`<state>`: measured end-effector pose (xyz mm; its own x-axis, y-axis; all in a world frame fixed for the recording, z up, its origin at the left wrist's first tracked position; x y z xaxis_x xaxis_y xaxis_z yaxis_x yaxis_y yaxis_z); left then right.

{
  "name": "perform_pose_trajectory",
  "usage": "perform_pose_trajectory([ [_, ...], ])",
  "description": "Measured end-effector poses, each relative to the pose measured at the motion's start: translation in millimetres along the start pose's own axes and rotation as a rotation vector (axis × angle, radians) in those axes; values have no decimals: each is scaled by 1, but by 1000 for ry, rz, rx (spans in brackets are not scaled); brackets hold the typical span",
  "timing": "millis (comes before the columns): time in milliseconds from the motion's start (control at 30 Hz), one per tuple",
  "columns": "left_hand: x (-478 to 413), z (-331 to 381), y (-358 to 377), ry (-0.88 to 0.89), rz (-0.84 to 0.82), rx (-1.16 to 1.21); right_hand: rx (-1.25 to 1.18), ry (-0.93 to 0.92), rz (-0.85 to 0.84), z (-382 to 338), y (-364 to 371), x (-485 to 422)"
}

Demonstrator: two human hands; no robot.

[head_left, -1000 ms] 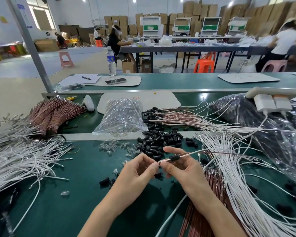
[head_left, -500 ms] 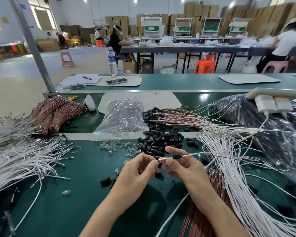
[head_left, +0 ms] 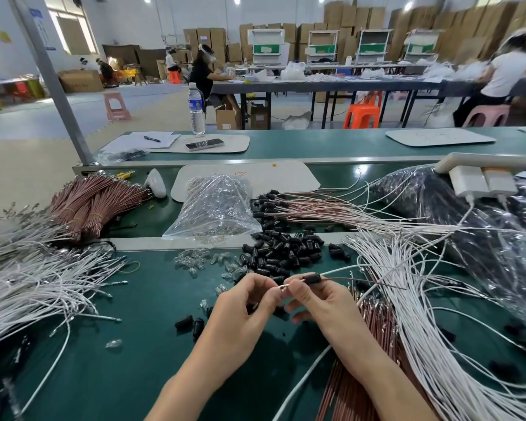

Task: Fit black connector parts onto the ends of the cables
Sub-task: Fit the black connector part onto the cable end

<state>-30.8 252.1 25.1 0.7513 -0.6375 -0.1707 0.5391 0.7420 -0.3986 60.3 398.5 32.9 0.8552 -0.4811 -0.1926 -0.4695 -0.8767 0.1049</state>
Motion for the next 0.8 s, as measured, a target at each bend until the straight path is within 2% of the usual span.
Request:
perform_pose_trajectory([
  [800,3,7,4,-24,29,84,-16,8,-11,-1,-3,2],
])
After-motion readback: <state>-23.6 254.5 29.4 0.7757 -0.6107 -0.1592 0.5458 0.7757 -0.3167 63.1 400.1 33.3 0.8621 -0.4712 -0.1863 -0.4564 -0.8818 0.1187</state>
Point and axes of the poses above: each hand's wrist, its own x-axis away from the middle knuckle, its own y-axis out of the palm, z = x × y, the point moved 1 cm from there along -x, towards the middle knuckle, and after that the axes turned 10 degrees about -y, right-handed, at the moved point
